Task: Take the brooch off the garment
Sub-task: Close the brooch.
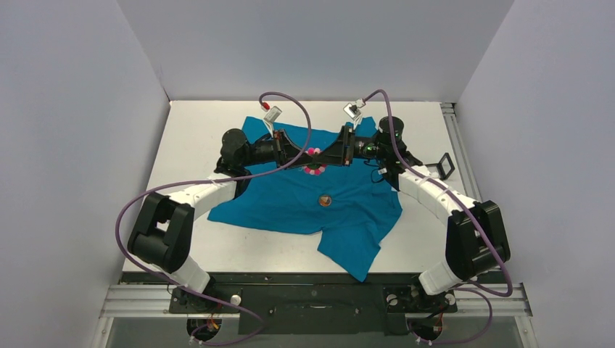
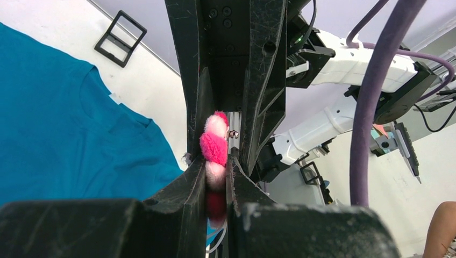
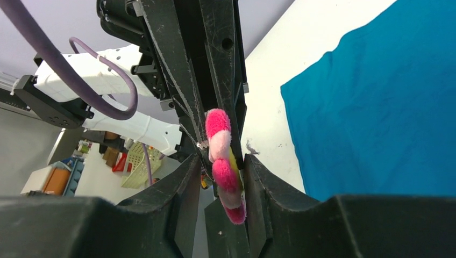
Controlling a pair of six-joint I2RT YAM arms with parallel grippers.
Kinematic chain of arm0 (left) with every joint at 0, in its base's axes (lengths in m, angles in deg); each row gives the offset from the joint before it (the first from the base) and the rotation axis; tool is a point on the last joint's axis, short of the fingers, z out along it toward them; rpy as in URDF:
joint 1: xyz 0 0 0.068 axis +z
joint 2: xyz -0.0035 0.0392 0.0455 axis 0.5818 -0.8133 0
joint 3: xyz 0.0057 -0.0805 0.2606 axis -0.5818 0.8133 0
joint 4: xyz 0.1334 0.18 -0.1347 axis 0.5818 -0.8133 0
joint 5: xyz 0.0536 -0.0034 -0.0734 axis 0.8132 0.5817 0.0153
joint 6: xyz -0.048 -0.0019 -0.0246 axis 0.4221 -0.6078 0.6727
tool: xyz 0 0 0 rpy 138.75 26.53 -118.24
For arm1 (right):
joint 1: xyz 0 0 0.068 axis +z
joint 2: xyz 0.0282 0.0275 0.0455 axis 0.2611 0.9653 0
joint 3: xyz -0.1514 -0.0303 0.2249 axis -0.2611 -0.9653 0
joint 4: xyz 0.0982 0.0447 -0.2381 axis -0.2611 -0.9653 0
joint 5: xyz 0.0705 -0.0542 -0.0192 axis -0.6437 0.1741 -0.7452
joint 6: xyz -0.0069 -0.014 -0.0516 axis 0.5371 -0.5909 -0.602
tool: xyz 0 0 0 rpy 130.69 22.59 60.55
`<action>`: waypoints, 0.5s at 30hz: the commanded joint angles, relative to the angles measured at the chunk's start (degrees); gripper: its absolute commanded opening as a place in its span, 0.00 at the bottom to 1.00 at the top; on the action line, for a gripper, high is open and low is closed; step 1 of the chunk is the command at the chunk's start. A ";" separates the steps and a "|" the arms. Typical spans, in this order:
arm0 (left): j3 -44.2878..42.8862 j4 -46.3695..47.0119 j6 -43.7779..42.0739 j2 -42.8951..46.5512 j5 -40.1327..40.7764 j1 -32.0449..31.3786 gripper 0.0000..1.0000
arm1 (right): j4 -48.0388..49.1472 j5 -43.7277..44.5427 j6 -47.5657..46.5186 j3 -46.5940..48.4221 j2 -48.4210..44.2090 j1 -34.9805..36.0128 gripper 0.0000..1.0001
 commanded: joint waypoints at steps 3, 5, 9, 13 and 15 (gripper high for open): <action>-2.77 -2.54 -4.29 2.10 -2.47 -2.69 0.00 | -4.12 0.67 -5.74 4.90 0.19 1.45 0.26; -2.82 -3.08 -4.81 2.30 -2.35 -2.69 0.00 | -6.81 1.11 -7.42 5.52 0.31 1.40 0.24; -2.79 -4.66 -6.94 3.14 -1.91 -2.69 0.00 | -10.63 2.48 -9.72 6.29 0.56 1.17 0.20; -2.68 -6.96 -9.35 4.05 -1.39 -2.70 0.00 | -10.59 3.75 -8.08 6.13 0.93 0.34 0.17; -2.50 -7.81 -10.46 4.61 -0.70 -2.65 0.00 | -7.67 4.48 -4.89 5.37 1.32 -0.45 0.16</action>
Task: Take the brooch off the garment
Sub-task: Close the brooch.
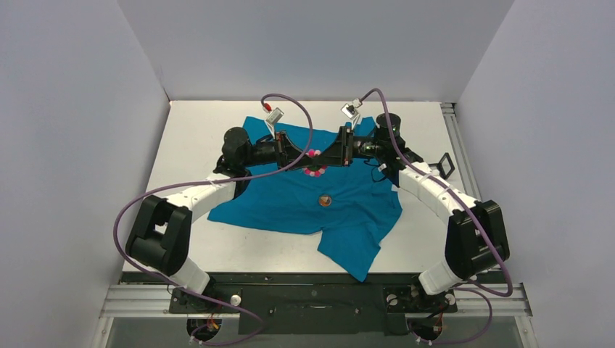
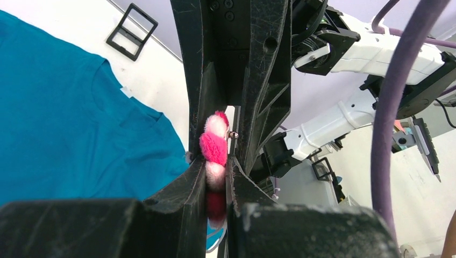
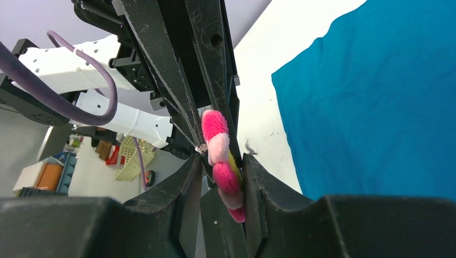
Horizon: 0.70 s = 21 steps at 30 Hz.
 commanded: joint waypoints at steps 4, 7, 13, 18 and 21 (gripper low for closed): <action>-1.48 -2.34 -6.12 4.27 0.30 -2.12 0.00 | 11.28 5.42 10.16 0.00 1.66 -1.82 0.13; -1.44 -3.23 -7.40 4.73 1.25 -2.08 0.00 | 12.18 6.06 12.40 -0.79 1.85 -2.22 0.11; -1.26 -5.34 -10.51 6.01 3.11 -2.17 0.00 | 16.68 7.60 18.20 -2.99 2.10 -3.80 0.08; -0.98 -6.32 -11.86 6.69 4.94 -2.21 0.00 | 17.47 8.39 20.44 -3.67 2.47 -4.53 0.06; -0.79 -7.13 -12.97 7.36 6.12 -2.41 0.00 | 18.60 8.80 21.92 -4.56 2.32 -4.99 0.06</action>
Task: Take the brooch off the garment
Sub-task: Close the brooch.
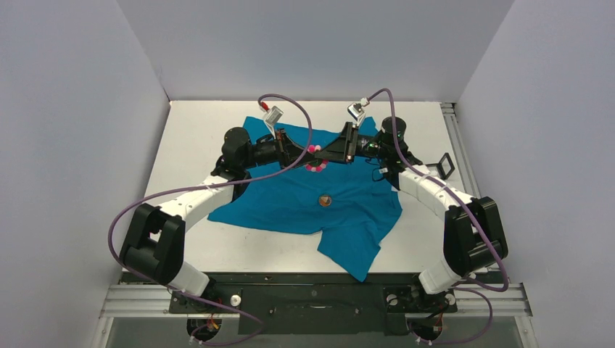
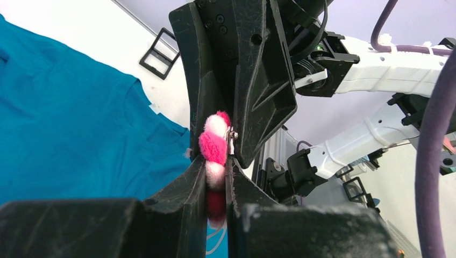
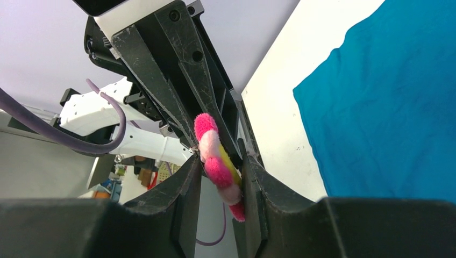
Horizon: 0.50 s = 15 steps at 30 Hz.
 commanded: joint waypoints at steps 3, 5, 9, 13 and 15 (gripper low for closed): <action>-0.45 -0.40 -5.43 3.86 -1.09 -1.15 0.00 | 5.89 8.90 6.19 -1.84 0.43 -3.48 0.05; -0.38 -0.57 -5.07 3.80 -0.39 -1.12 0.00 | 7.62 9.17 6.48 -2.35 0.06 -3.67 0.05; -0.14 1.10 -2.30 3.17 0.44 -1.07 0.00 | 10.96 9.10 7.16 -3.32 -0.51 -3.71 0.04; 0.27 3.26 0.91 2.62 0.86 -0.99 0.00 | 13.58 8.61 6.96 -4.06 -1.32 -3.67 0.03; 0.42 3.92 2.14 2.54 1.13 -0.94 0.00 | 14.62 8.53 6.81 -4.48 -1.72 -3.63 0.03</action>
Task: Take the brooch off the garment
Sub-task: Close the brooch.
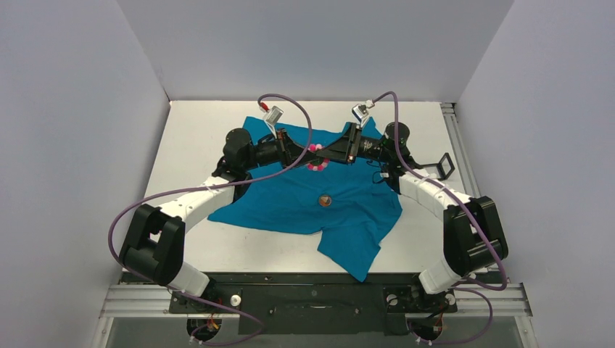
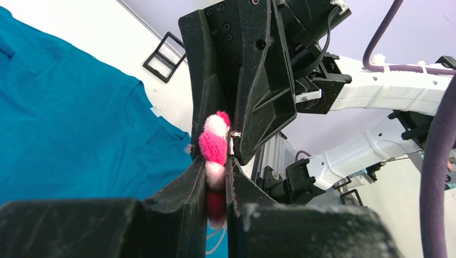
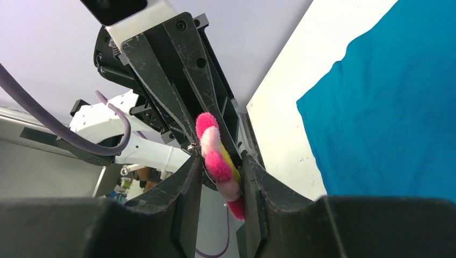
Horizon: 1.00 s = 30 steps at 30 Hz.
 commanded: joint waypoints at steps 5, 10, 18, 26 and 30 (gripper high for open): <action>0.46 5.78 2.08 1.75 -2.82 -0.08 0.00 | 5.64 6.25 -0.47 -1.20 -2.66 -2.23 0.05; 0.12 5.44 2.15 1.42 -3.61 0.02 0.00 | 6.44 4.26 -2.33 -0.60 -3.68 -0.80 0.13; -0.30 4.94 3.10 0.27 -5.20 0.62 0.00 | 9.73 2.09 -1.22 0.37 -4.39 -0.28 0.43; -0.08 12.91 10.66 -2.37 -7.22 2.25 0.00 | 8.73 0.15 -0.27 0.45 -5.37 -2.68 0.50; -0.27 16.97 14.23 -3.66 -7.78 2.25 0.00 | 7.34 -0.52 -1.69 -0.47 -5.82 -2.53 0.41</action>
